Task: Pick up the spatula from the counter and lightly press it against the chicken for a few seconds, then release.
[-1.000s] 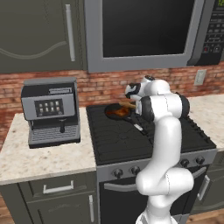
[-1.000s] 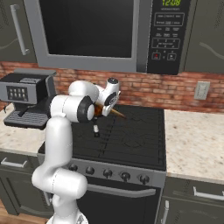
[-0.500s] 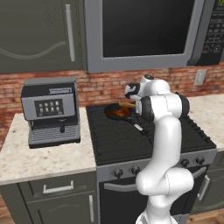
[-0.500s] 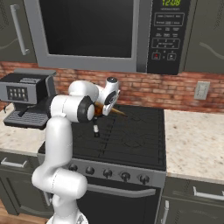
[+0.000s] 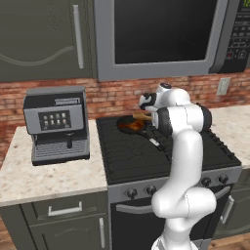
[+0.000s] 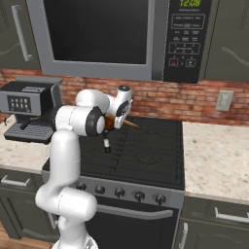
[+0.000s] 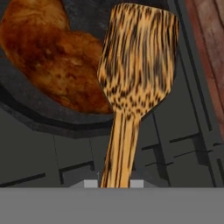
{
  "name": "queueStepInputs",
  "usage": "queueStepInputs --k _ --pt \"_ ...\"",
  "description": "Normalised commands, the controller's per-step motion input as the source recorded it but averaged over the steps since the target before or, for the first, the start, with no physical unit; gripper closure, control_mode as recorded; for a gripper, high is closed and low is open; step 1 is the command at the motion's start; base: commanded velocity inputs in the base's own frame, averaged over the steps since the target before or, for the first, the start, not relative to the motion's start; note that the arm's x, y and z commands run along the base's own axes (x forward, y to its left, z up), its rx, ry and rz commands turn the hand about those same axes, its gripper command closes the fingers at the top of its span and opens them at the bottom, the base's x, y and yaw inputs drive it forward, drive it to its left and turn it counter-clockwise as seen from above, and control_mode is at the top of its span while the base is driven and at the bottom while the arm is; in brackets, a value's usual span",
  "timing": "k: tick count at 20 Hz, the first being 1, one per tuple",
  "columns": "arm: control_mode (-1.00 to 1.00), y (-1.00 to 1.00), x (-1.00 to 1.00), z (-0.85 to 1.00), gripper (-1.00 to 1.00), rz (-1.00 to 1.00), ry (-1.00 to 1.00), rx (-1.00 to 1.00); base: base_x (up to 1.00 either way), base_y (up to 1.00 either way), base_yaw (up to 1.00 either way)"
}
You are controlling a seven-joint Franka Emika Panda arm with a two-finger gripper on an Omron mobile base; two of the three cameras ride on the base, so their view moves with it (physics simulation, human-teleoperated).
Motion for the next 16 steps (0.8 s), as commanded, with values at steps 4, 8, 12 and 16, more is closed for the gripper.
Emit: queueStepInputs --k 4,8,12,16 --pt "-1.0 0.08 -0.06 -0.16 1.0 0.03 0.0 -0.03 0.0 0.0 0.0" --pt "-1.0 0.1 -0.09 -0.17 1.0 0.03 0.0 -0.03 0.0 0.0 0.0" --pt "-1.0 0.1 -0.14 -0.14 1.0 0.03 0.0 -0.03 0.0 0.0 0.0" --pt "-1.0 0.09 -0.14 -0.12 1.0 0.03 0.0 -0.03 0.0 0.0 0.0"
